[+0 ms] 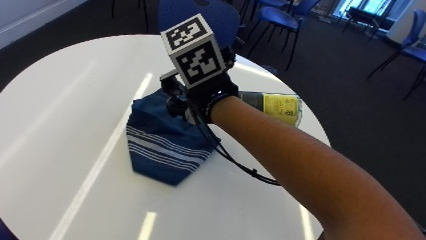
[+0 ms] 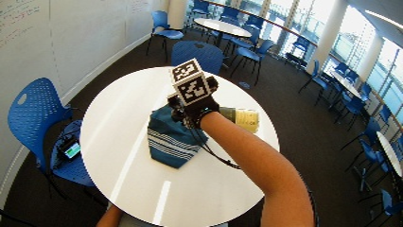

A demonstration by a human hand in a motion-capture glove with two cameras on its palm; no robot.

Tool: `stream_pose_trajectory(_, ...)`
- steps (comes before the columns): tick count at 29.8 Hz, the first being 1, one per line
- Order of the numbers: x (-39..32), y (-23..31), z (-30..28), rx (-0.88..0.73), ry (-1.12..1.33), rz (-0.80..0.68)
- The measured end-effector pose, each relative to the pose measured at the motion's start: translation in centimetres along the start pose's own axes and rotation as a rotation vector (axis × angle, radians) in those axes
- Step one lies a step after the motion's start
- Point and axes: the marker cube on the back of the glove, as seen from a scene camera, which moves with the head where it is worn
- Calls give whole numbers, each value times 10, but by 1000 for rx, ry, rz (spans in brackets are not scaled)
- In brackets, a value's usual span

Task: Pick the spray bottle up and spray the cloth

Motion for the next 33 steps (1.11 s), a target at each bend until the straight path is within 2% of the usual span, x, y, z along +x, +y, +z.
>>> stream_pose_trajectory(23, -9, 1, 19, -36, 122, -20)
stream_pose_trajectory(33, -8, 1, 16, -25, 84, -5)
